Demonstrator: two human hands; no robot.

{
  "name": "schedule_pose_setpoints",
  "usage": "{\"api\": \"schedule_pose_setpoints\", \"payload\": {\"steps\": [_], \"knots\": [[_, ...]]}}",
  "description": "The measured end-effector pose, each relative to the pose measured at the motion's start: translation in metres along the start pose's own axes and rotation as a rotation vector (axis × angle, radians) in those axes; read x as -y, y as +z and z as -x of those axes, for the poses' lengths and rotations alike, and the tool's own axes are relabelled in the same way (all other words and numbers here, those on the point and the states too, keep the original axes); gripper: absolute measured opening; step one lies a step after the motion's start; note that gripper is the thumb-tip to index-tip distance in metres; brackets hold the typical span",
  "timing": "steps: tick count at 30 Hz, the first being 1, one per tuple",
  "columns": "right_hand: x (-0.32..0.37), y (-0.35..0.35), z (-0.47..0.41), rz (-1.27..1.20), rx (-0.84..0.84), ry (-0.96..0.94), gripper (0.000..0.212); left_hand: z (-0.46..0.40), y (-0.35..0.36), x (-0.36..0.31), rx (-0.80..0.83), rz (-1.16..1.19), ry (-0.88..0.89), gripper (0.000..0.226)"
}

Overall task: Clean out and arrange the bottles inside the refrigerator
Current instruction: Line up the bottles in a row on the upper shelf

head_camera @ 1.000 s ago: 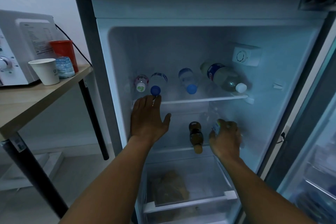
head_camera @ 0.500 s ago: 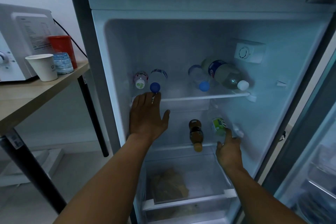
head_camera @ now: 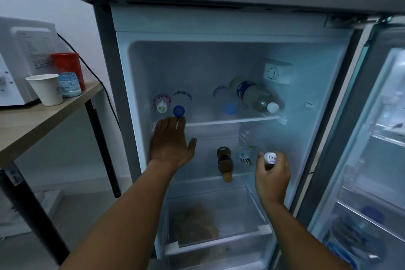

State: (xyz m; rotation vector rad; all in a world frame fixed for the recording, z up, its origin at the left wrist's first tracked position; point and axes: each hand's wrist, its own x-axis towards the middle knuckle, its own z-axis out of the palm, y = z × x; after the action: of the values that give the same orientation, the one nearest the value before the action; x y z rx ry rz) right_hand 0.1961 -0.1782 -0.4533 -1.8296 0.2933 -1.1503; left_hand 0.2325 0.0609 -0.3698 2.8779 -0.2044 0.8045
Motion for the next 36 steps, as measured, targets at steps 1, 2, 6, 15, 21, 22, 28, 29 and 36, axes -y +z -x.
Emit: {"api": "schedule_pose_setpoints", "payload": {"steps": [1, 2, 6, 15, 21, 22, 28, 29, 36], "knots": [[0.005, -0.001, -0.003, 0.011, -0.02, -0.036, 0.016, 0.001, -0.002, -0.001, 0.01, -0.002, -0.003, 0.072], [0.01, -0.003, -0.006, 0.022, -0.037, -0.067, 0.017, 0.001, -0.003, -0.001, 0.022, -0.006, -0.007, 0.073], [0.031, -0.006, -0.014, 0.029, -0.101, -0.132, 0.02, 0.002, -0.008, -0.002, 0.064, 0.002, -0.014, 0.075], [0.11, -0.022, -0.037, -0.124, -0.287, -0.27, 0.026, 0.004, -0.012, 0.003, 0.145, -0.054, 0.036, 0.082], [0.152, -0.029, -0.046, -0.298, -0.338, -0.333, 0.032, 0.004, -0.016, 0.001, 0.182, -0.044, 0.027, 0.087], [0.156, -0.029, -0.046, -0.316, -0.342, -0.339, 0.033, 0.003, -0.016, 0.001, 0.189, -0.039, 0.027, 0.087], [0.155, -0.014, -0.037, -0.336, -0.242, -0.327, 0.037, 0.005, -0.015, 0.003, 0.197, -0.037, 0.026, 0.089], [0.151, -0.012, -0.034, -0.309, -0.213, -0.34, 0.035, 0.005, -0.015, 0.004, 0.197, -0.039, 0.028, 0.089], [0.129, -0.007, -0.034, -0.222, -0.175, -0.324, 0.02, 0.007, -0.009, 0.004, 0.15, -0.047, 0.038, 0.091]]}}
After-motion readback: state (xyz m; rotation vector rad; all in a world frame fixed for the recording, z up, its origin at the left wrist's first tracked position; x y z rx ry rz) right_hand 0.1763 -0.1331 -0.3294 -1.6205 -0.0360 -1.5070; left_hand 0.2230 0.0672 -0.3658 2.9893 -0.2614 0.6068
